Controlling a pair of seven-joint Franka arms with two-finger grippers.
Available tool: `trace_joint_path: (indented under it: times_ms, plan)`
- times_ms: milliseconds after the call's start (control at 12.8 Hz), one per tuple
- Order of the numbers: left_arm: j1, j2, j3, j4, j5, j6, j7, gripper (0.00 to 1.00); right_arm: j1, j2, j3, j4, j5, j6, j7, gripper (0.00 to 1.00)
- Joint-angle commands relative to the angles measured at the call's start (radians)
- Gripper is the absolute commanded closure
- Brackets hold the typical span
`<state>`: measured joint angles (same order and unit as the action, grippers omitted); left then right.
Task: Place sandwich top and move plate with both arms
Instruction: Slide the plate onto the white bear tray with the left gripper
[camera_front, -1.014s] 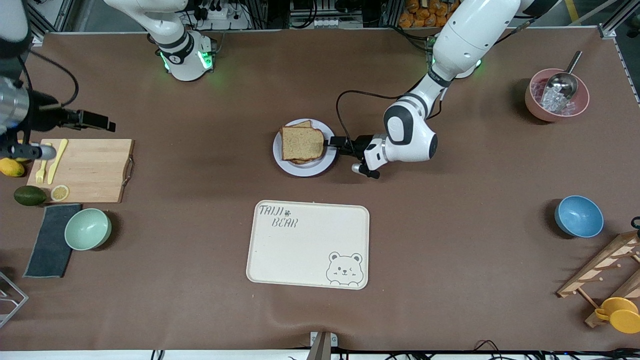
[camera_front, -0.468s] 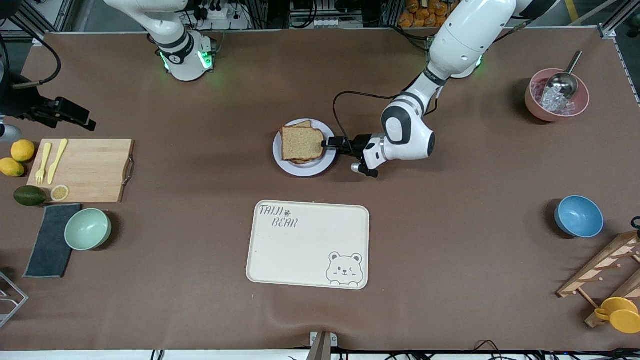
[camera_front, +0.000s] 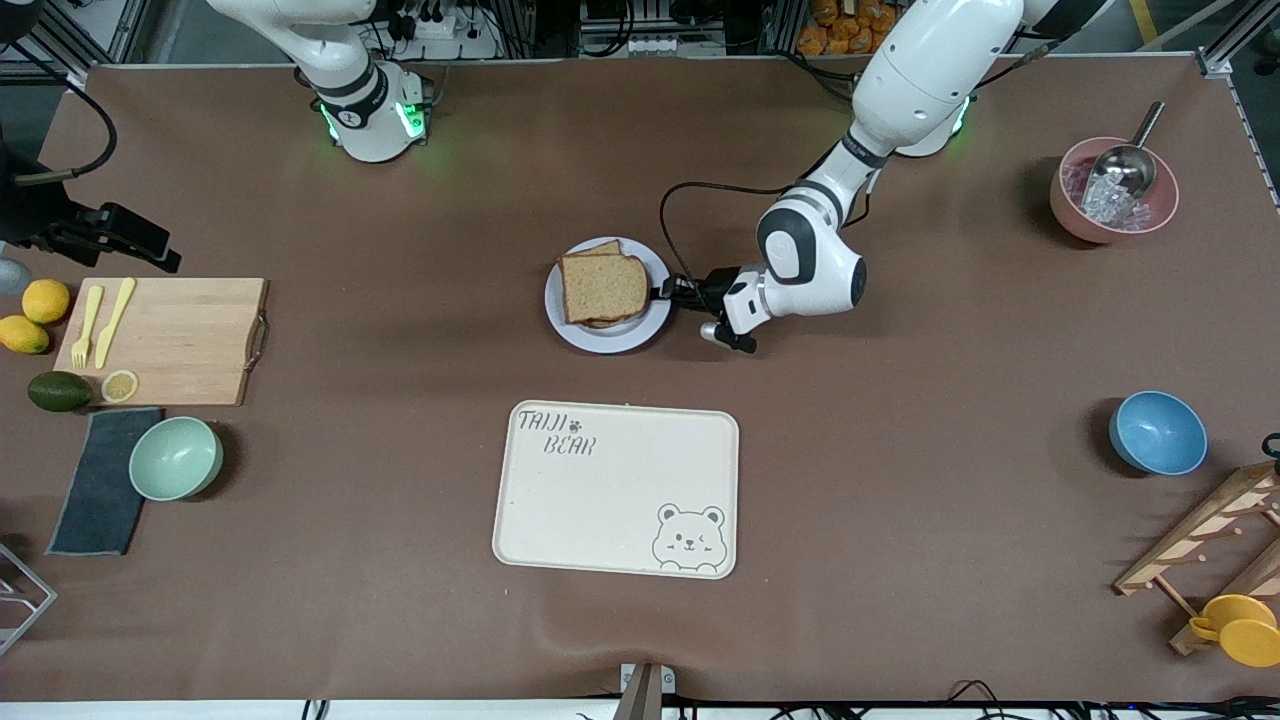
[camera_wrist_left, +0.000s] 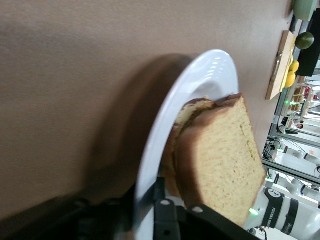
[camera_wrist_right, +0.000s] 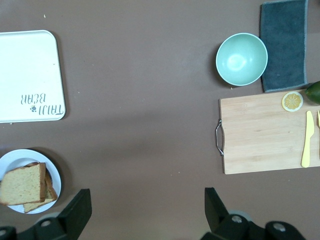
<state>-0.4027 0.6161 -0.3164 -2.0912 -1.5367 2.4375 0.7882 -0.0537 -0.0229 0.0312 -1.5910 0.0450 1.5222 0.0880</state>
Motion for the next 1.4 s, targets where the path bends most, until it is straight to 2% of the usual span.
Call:
trace_joint_path:
  times_ms: [0, 312, 468, 702, 1092, 1326]
  plan:
    - [-0.002, -0.013, 0.0, -0.01, -0.033, 0.015, 0.025, 1.0, 0.008, 0.014, 0.003, 0.034, -0.039, -0.014, 0.006, 0.0]
    - [0.012, -0.042, 0.0, -0.006, -0.042, 0.015, 0.025, 1.0, 0.002, 0.014, 0.022, 0.039, -0.06, -0.013, -0.002, 0.0]
    - [0.013, -0.065, 0.0, -0.006, -0.111, 0.015, 0.032, 1.0, 0.003, 0.014, 0.022, 0.037, -0.06, -0.013, -0.002, 0.0]
    - [0.019, -0.071, 0.0, -0.004, -0.141, 0.015, 0.034, 1.0, 0.003, 0.015, 0.022, 0.036, -0.059, -0.016, -0.002, 0.0]
    - [0.099, -0.133, 0.0, 0.003, -0.273, 0.015, 0.036, 1.0, 0.002, 0.015, 0.022, 0.032, -0.059, -0.019, -0.002, 0.0]
    - [0.151, -0.118, 0.002, 0.069, -0.306, 0.015, 0.02, 1.0, 0.003, 0.015, 0.022, 0.032, -0.059, -0.017, -0.002, 0.0]
